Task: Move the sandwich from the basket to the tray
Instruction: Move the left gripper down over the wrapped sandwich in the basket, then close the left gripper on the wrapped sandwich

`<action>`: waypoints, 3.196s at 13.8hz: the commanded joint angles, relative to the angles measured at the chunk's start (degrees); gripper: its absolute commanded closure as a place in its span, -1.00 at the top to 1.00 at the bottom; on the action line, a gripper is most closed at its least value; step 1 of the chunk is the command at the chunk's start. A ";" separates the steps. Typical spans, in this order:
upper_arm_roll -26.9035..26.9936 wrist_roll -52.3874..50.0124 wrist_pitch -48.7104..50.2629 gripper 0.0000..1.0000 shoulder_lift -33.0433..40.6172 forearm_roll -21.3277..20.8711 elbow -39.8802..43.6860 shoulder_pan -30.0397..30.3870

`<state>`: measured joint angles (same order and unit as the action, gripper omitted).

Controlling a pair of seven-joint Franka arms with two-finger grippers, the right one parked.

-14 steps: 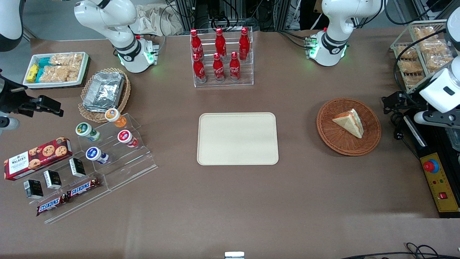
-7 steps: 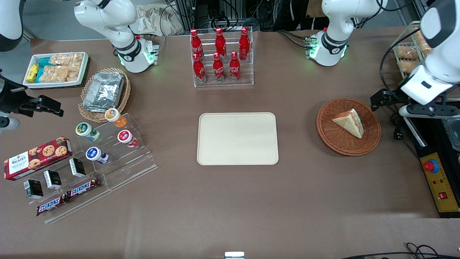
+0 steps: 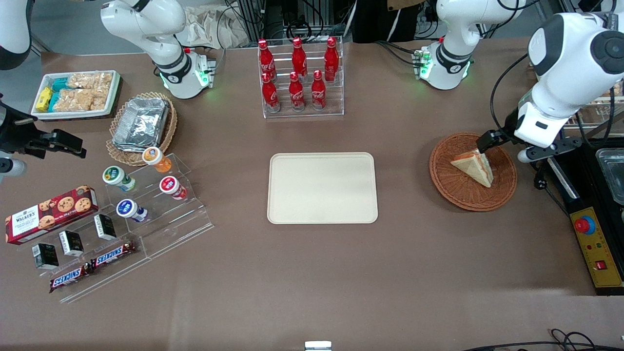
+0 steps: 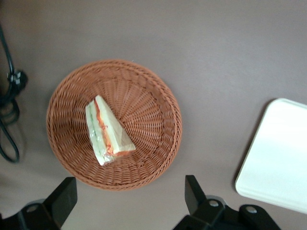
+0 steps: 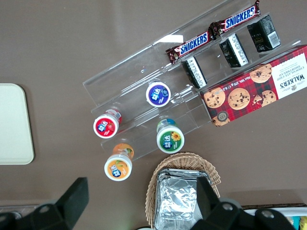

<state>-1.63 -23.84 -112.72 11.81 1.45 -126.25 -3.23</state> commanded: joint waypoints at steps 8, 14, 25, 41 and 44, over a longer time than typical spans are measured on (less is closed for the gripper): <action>0.40 -19.65 -15.33 0.99 -0.02 -0.04 -16.12 3.40; 0.32 -28.78 -23.75 0.99 -4.94 0.93 -19.56 6.22; 0.31 -31.27 -33.70 0.97 -16.29 0.93 -20.70 5.61; -0.21 -28.99 -17.47 -0.35 -7.07 0.49 -14.73 5.52; -0.21 -23.11 -6.40 -0.32 -6.19 0.84 -7.54 5.52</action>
<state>-1.73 -50.03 -125.41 4.61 2.14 -138.09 2.36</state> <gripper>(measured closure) 0.652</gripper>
